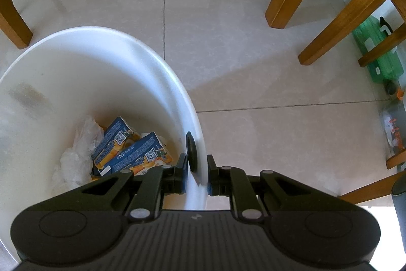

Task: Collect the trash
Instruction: 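Carry the snack bar wrapper with the left tool into the bin and release, then lower the left tool onto the peach snack packet and close it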

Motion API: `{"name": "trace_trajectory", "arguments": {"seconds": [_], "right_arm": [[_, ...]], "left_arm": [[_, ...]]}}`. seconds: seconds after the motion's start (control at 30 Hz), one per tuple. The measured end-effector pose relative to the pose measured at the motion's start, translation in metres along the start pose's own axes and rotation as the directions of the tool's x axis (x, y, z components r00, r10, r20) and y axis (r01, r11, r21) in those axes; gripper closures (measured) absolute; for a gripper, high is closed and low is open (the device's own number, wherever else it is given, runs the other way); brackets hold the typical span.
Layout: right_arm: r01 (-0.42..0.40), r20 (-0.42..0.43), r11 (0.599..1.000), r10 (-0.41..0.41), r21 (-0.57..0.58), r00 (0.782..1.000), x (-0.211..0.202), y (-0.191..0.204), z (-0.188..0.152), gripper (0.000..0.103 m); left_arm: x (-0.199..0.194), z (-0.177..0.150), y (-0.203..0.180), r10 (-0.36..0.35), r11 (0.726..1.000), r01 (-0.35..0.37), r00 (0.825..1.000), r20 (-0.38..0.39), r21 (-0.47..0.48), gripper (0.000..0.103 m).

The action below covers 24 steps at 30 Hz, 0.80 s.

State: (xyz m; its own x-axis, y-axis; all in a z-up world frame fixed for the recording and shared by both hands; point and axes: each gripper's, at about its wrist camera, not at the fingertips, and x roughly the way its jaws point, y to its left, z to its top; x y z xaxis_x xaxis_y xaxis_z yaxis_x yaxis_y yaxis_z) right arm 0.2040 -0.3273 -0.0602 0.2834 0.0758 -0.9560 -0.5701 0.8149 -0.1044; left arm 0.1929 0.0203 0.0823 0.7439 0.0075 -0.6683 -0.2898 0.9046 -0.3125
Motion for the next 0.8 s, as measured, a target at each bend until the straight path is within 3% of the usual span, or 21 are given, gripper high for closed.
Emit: {"name": "trace_trajectory", "arguments": {"seconds": [0.27, 0.4, 0.5, 0.63, 0.73, 0.8], "right_arm": [[0.014, 0.012, 1.0, -0.014, -0.023, 1.0, 0.0, 0.003, -0.003, 0.086], [0.019, 0.017, 0.999, -0.018, -0.03, 1.0, 0.0, 0.005, -0.005, 0.086], [0.022, 0.018, 0.999, -0.021, -0.03, 1.0, 0.0, 0.006, -0.004, 0.086], [0.028, 0.022, 0.999, -0.028, -0.033, 0.999, -0.001, 0.007, -0.003, 0.086], [0.027, 0.021, 0.999, -0.026, -0.034, 0.999, 0.0, 0.007, -0.002, 0.086], [0.027, 0.021, 0.999, -0.026, -0.035, 0.999, -0.001, 0.007, -0.002, 0.086]], "left_arm": [[-0.013, -0.011, 0.032, 0.125, 0.982, -0.109, 0.988, 0.096, -0.157, 0.009], [-0.006, -0.023, 0.057, 0.26, 0.954, -0.243, 0.962, 0.08, -0.174, 0.009], [0.008, -0.04, 0.081, 0.355, 0.916, -0.342, 0.934, 0.028, -0.21, 0.009], [0.044, -0.075, 0.116, 0.41, 0.86, -0.431, 0.902, -0.133, -0.274, 0.008], [0.072, -0.105, 0.13, 0.419, 0.831, -0.475, 0.877, -0.236, -0.29, 0.009], [0.089, -0.121, 0.131, 0.406, 0.828, -0.48, 0.87, -0.279, -0.29, 0.009]]}}
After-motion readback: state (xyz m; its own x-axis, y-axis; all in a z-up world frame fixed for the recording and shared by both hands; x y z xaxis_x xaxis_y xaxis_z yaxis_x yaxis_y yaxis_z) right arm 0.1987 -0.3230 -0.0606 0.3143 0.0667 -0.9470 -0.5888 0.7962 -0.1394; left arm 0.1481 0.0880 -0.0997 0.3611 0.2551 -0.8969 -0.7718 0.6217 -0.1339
